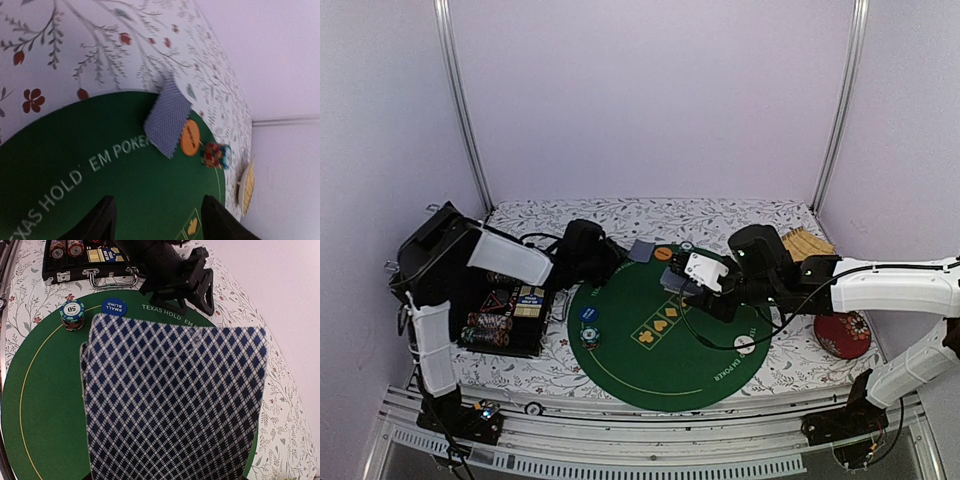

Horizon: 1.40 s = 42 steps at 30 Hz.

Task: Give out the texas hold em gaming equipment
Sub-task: Distribute the poker card in the big blind area, then pass from the right arm to the left

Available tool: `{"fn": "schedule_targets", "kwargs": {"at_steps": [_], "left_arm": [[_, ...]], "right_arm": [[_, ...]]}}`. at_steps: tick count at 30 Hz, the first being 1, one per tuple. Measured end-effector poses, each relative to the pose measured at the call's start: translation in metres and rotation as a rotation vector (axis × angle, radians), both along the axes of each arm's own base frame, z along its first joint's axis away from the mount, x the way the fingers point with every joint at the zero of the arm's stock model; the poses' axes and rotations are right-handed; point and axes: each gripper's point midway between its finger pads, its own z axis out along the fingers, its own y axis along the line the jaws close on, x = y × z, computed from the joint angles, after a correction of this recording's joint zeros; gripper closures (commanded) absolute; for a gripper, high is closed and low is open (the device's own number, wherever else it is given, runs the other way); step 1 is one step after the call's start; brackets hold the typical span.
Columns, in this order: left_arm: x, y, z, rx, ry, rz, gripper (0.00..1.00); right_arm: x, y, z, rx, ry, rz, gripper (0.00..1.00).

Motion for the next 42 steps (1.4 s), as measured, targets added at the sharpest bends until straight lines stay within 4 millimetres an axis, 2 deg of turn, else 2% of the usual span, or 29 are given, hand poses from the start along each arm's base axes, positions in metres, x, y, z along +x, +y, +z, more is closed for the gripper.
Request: {"fn": "schedule_targets", "kwargs": {"at_steps": [2, 4, 9, 12, 14, 16, 20, 25, 30, 33, 39, 42], "left_arm": [[-0.014, 0.001, 0.024, 0.001, -0.060, -0.088, 0.37], [-0.023, -0.004, 0.059, -0.002, -0.148, -0.195, 0.35], [-0.059, -0.017, 0.159, 0.016, -0.440, -0.494, 0.19], [-0.091, -0.023, 0.198, 0.050, -0.590, -0.683, 0.12], [-0.110, -0.027, 0.207, 0.058, -0.641, -0.791, 0.12], [-0.127, -0.032, 0.205, 0.050, -0.661, -0.893, 0.12], [-0.149, -0.036, 0.190, 0.030, -0.634, -1.027, 0.13], [-0.161, -0.042, 0.176, 0.008, -0.602, -1.110, 0.13], [-0.169, -0.052, 0.152, -0.020, -0.542, -1.172, 0.15], [-0.168, -0.057, 0.136, -0.028, -0.492, -1.178, 0.24], [-0.167, -0.067, 0.128, -0.081, -0.452, -1.193, 0.52], [-0.171, -0.071, 0.132, -0.103, -0.459, -1.210, 0.53]], "right_arm": [[-0.001, 0.000, -0.001, -0.003, 0.001, 0.005, 0.54], [-0.002, 0.000, -0.001, -0.005, 0.002, 0.012, 0.54], [-0.001, 0.005, 0.004, -0.003, -0.008, 0.033, 0.54], [0.002, 0.013, 0.007, 0.001, -0.011, 0.048, 0.54], [0.004, 0.018, 0.007, 0.001, -0.013, 0.058, 0.54], [0.006, 0.021, 0.006, -0.001, -0.013, 0.064, 0.54], [0.008, 0.031, 0.005, 0.003, -0.006, 0.081, 0.54], [0.009, 0.038, 0.006, 0.014, 0.000, 0.097, 0.54], [0.011, 0.043, 0.007, 0.022, 0.002, 0.106, 0.54], [0.013, 0.046, 0.009, 0.025, 0.001, 0.108, 0.54], [0.014, 0.046, 0.001, 0.003, 0.002, 0.104, 0.54], [0.015, 0.046, 0.001, 0.000, -0.006, 0.106, 0.54]]}}
